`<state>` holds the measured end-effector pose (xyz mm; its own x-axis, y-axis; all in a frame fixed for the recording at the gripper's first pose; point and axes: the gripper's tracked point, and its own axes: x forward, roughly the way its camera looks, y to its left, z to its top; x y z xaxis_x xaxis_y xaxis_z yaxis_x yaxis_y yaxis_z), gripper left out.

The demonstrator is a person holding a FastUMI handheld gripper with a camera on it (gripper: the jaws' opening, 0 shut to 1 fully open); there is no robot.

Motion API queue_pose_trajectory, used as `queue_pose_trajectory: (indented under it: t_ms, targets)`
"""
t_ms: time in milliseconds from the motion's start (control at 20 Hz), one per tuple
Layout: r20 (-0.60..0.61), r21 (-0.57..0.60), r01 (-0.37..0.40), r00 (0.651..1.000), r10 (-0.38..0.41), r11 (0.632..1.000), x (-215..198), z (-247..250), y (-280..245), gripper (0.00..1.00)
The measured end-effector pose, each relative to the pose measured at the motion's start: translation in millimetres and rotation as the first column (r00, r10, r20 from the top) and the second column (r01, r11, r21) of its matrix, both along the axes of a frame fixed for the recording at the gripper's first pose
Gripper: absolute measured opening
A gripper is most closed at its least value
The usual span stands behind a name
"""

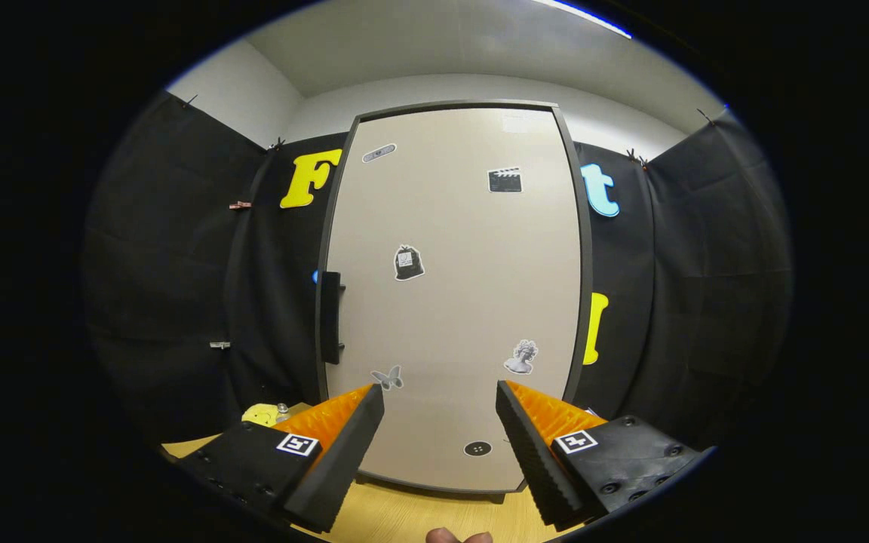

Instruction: Open the shoe cabinet door, grab the shoes and put them into the shoe cabinet, then close the shoe cabinet door.

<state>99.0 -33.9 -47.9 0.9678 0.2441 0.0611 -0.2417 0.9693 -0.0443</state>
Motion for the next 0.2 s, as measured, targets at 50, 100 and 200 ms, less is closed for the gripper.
queue_pose_trajectory:
  t_ms: [50,100,200]
  targets:
    - [-0.001,0.002,-0.002,1.000,0.002,1.000,-0.7,0.1,1.8,0.98]
    - [-0.002,0.003,-0.002,1.000,0.002,1.000,-0.6,0.2,2.0,0.97]
    - [-0.002,0.004,-0.003,1.000,0.003,1.000,-0.5,0.0,2.7,0.97]
